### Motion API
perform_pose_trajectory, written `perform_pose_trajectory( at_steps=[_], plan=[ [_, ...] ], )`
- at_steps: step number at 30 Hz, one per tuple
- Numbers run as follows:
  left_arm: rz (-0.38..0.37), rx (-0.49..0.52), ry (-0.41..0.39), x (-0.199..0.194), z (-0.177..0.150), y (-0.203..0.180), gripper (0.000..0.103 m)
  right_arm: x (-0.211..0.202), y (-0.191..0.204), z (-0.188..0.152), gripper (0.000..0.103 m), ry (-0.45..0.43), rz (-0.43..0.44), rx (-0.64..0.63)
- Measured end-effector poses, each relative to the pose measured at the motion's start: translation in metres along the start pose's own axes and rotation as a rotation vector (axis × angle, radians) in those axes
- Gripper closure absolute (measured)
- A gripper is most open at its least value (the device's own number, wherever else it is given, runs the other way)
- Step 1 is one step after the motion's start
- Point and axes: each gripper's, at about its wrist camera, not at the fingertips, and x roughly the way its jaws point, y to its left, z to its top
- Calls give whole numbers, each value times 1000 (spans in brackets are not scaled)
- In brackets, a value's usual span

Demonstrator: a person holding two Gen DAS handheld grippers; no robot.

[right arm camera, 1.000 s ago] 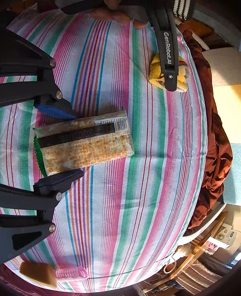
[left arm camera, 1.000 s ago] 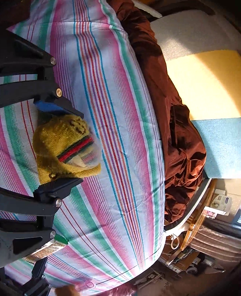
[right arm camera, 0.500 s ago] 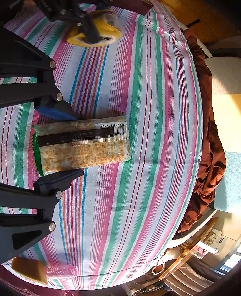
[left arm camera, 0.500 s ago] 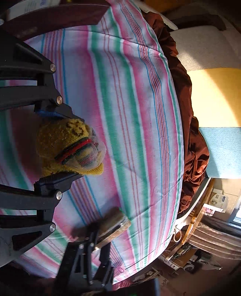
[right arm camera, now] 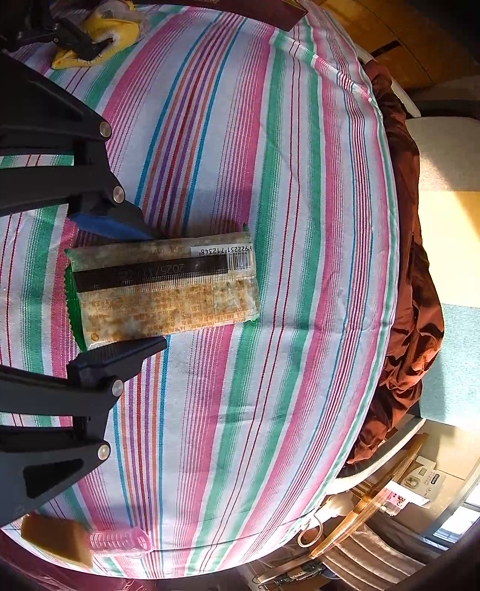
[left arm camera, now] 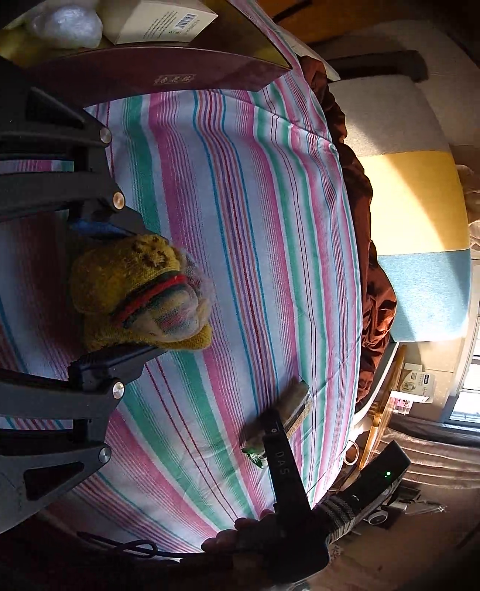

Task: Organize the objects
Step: 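Carry the yellow sock into the gold tray and release it with the left tool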

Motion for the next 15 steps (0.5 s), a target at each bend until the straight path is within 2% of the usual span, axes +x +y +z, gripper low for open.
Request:
perform_pose_trajectory(
  at_steps=[3,15],
  plan=[
    [4,22,-9,2,-1,0,54,2,0,9,54,2,5,7],
    [-2,26,-41,5,-6,-1,52,4,1,9,54,-1,-3,1]
  ],
)
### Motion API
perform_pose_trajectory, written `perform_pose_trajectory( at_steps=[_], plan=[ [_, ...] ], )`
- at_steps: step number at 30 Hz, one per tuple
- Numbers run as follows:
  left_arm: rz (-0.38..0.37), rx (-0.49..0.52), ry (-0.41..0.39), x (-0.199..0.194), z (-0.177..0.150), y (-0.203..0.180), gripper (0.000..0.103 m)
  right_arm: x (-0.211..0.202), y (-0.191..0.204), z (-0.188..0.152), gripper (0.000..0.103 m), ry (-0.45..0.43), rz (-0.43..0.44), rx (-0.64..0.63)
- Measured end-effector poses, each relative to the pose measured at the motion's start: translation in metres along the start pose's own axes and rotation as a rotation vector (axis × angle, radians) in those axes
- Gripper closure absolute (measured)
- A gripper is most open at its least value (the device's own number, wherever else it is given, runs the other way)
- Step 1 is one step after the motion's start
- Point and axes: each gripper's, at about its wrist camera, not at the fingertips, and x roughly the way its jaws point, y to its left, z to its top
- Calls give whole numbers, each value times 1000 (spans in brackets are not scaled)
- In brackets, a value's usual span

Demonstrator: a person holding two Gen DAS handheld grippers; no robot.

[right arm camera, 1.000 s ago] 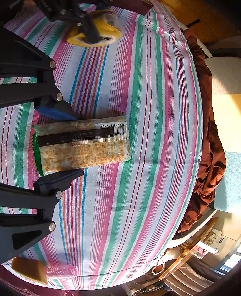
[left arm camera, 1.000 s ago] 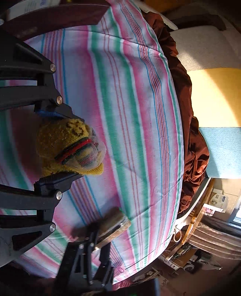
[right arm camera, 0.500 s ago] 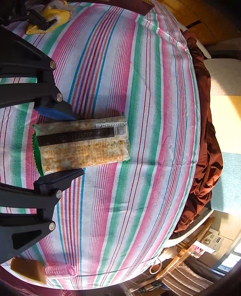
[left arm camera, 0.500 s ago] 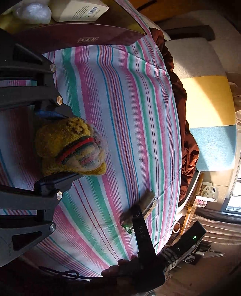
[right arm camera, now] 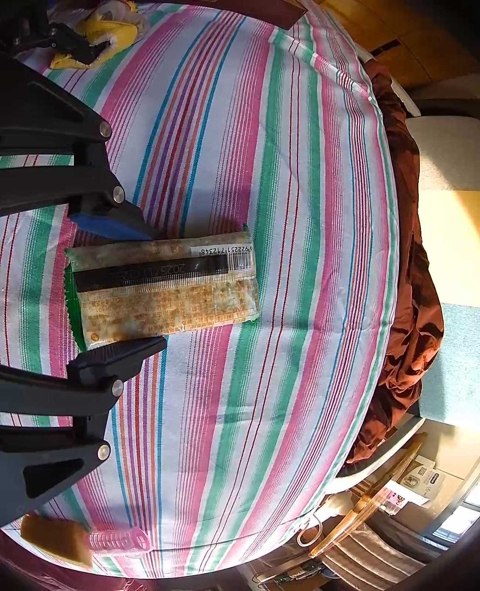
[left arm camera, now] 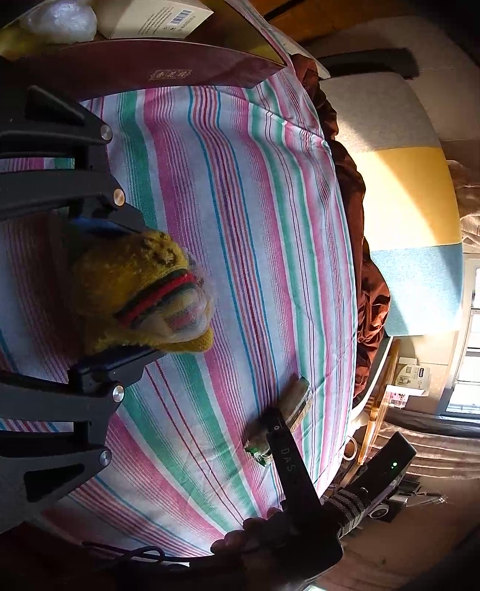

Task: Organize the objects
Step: 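Carry the yellow sock into the gold tray and release it with the left tool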

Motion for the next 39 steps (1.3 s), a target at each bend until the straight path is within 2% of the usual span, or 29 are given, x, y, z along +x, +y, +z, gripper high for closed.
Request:
perform_pose_trajectory(
  at_steps=[8,17,28,39],
  plan=[
    [-2,6,0,0,1,0,52,-5,0,-5,54,-4,4,3],
    [5,-10,20,-14,3,4,57,-7,1,-7,54,-10,6,4],
    [-15,-21,-83,-78,7,19,57,-4,1,-6,54,-25,-9,6],
    [40,-42,-147,-121,1,50,56,0,5,-2,54,3,-43,23]
  ],
)
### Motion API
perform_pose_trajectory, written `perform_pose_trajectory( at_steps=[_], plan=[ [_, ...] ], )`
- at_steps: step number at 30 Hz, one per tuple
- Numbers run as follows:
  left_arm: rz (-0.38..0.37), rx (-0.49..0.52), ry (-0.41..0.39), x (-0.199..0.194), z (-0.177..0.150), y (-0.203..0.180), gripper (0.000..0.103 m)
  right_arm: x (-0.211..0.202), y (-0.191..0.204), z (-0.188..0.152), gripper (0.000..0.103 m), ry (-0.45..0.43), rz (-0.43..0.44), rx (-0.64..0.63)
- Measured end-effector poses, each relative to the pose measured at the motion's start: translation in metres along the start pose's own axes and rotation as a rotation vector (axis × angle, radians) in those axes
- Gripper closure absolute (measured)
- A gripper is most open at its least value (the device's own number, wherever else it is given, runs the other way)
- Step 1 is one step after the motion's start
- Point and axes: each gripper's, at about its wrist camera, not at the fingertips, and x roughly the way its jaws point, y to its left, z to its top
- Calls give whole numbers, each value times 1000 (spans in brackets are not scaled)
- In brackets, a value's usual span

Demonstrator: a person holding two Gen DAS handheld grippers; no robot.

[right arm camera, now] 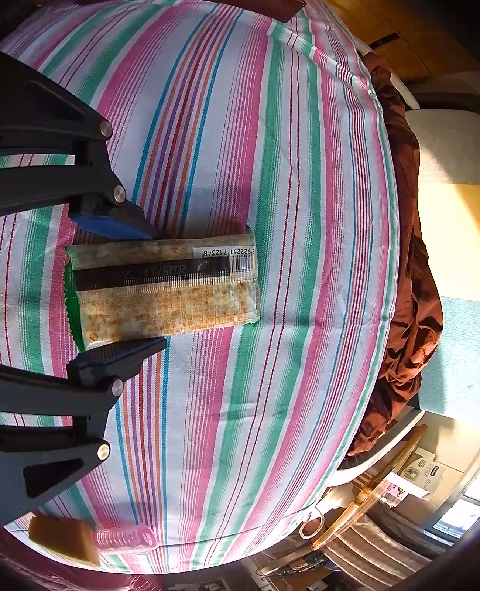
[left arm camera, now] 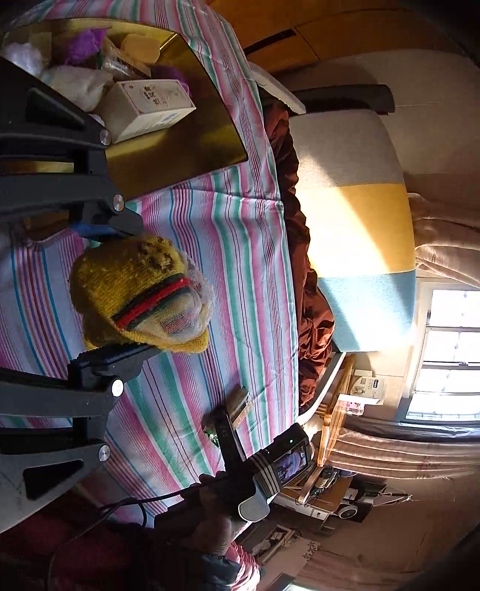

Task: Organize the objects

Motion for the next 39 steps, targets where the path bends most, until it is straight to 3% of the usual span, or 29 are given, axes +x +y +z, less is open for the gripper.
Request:
perform_pose_trajectory(
  at_steps=[7,12,20,24,27,33,39],
  plan=[
    [45,-73,-3,-10,-7,39,56,0,11,4,54,52,-44,52],
    [68,-145,16,-10,-16,72,56,-6,34,-1,54,71,-71,23],
    [124,-457,19,-26,-28,184,56,-8,55,-6,54,58,-71,19],
    [148,-562,49,-25,-33,232,56,-6,57,-3,54,52,-68,29],
    [138,-570,82,-11,-33,244,55,-4,60,0,54,50,-74,29],
    [131,-488,154,30,-28,226,52,-4,69,7,54,50,-92,27],
    [138,-453,165,34,-21,218,37,-12,90,5,54,39,-28,1]
  ],
)
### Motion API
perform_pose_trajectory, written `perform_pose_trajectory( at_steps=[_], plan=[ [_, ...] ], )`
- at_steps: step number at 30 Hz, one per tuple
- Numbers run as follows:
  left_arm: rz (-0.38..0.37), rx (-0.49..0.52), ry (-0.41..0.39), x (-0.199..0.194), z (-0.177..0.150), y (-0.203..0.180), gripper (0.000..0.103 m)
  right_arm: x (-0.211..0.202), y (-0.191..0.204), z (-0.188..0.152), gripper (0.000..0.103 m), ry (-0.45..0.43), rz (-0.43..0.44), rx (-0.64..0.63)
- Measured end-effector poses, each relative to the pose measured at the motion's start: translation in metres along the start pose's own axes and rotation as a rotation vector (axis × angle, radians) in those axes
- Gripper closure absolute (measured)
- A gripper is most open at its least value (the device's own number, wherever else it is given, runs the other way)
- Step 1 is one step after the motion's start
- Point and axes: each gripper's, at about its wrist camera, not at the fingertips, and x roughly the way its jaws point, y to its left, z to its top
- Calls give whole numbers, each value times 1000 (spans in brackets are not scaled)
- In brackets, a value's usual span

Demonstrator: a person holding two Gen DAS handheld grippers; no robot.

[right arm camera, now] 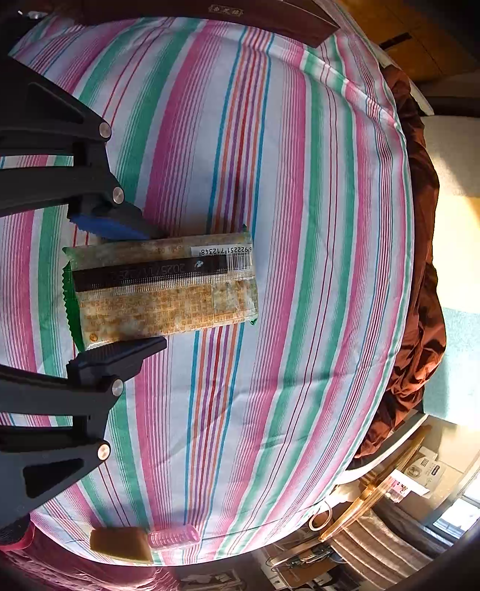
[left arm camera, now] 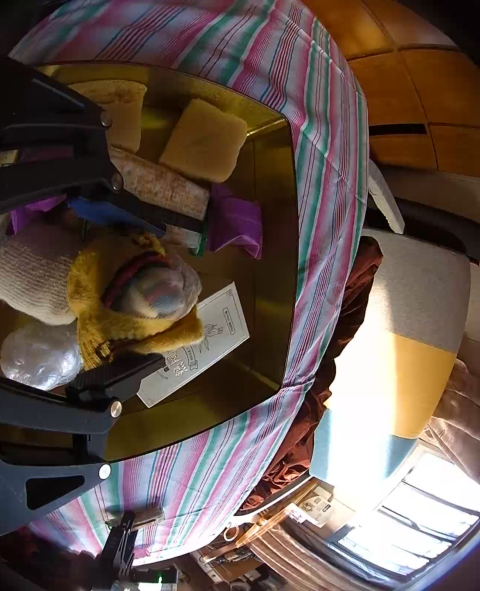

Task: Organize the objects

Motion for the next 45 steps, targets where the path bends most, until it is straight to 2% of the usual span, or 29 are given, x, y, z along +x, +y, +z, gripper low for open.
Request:
perform_pose_trajectory(
  at_steps=[7,8,14,17,20,21,25,27,30,40,45],
  plan=[
    [22,5,-71,-27,-10,7,28,-36,53,-4,54,-77,112,-59],
    [24,3,-81,-32,-12,8,28,-56,61,-26,54,-91,129,-73],
    [69,-5,-155,-61,-22,17,28,-106,136,-40,54,-184,250,-176],
    [100,-15,-193,-76,-27,24,22,-125,174,-42,54,-224,318,-240],
    [138,-17,-228,-90,-31,30,18,-130,210,-42,54,-239,366,-311],
    [151,-15,-239,-95,-32,31,13,-129,220,-43,54,-238,373,-328],
    [194,-2,-275,-109,-39,36,9,-116,254,-53,54,-205,377,-377],
    [212,1,-285,-114,-42,38,3,-112,263,-58,54,-191,370,-388],
    [216,-9,-296,-120,-46,41,1,-105,271,-63,54,-180,350,-389],
    [256,-25,-268,-115,-54,41,0,-107,271,-70,50,-191,330,-373],
    [270,-66,-259,-115,-57,45,0,-125,264,-72,38,-252,338,-326]
  ],
)
